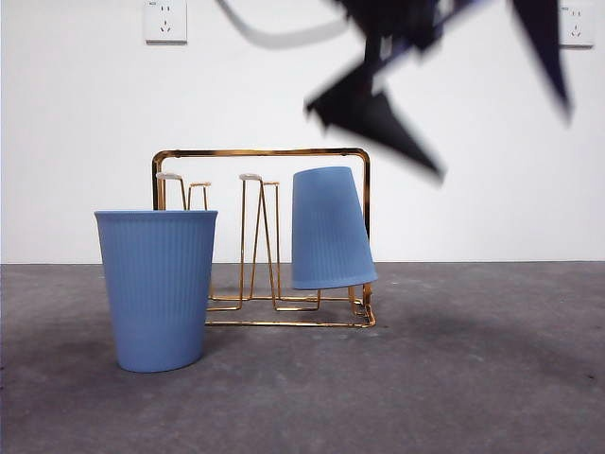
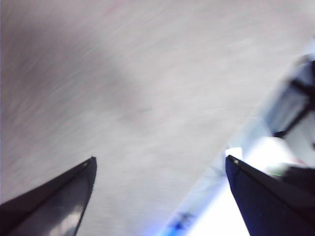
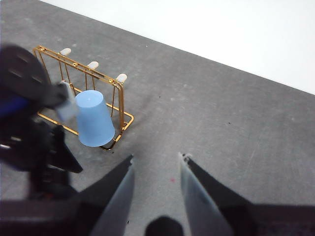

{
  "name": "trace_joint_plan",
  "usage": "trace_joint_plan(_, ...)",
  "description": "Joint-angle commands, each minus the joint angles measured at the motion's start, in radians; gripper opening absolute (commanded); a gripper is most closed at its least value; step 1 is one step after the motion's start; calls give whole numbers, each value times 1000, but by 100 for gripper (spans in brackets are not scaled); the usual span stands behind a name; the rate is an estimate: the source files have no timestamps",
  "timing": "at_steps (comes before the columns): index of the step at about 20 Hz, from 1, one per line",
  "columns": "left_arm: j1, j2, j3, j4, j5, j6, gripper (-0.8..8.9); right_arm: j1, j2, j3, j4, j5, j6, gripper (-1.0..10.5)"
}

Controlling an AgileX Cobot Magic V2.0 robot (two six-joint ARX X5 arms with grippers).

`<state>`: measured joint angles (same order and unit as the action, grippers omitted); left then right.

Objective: Pick up cup 1,put cup 1 in the cup rack,pick up cup 2,put cup 2 in the cup rack

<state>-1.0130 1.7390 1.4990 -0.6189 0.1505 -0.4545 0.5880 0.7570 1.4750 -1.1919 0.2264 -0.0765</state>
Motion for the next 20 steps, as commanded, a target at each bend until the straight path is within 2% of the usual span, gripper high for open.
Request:
trace_joint_plan(1, -11, -109, 7, 5, -7, 47, 439, 1, -1, -4, -5, -26, 28, 159)
trace_joint_plan(7, -22, -367, 7, -41, -158, 90, 439, 1, 18, -4, -3, -130, 68, 159)
trace_joint_plan(12, -22, -573, 7, -155, -318, 106, 439, 1, 77, -4, 18, -285, 107, 160)
trace_joint_plan(16, -22, -703, 7, -306, -482, 114, 439, 1, 160, -4, 69, -383, 131, 163)
trace_joint_plan(20, -22, -801, 7, -518, -624, 77, 439, 2, 290, -4, 140, -500, 157, 166)
